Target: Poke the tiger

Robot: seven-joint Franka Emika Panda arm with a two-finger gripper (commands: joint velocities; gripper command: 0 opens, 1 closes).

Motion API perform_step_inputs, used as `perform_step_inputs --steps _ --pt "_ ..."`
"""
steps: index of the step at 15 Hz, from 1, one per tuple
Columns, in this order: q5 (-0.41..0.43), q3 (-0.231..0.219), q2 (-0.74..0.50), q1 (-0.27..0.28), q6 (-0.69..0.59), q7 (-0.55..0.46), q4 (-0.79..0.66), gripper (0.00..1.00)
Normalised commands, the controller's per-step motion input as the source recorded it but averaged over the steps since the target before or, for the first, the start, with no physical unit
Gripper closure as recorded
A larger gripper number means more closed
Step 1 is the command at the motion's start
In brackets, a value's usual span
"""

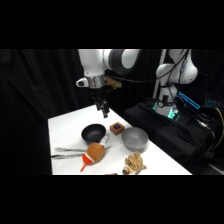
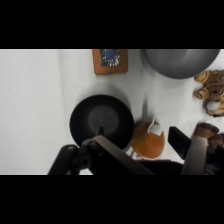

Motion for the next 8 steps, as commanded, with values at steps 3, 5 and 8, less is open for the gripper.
perform_step_inputs --steps 3,5,8 --pt "-0.017 0.054 -0.03 0.014 0.02 0.06 -0.03 0.00" --pt "-0.030 0.095 -0.10 0.078 0.04 0.11 -0.08 0.00" --pt "-0.055 0.116 -0.13 0.130 0.06 0.16 -0.11 0.00"
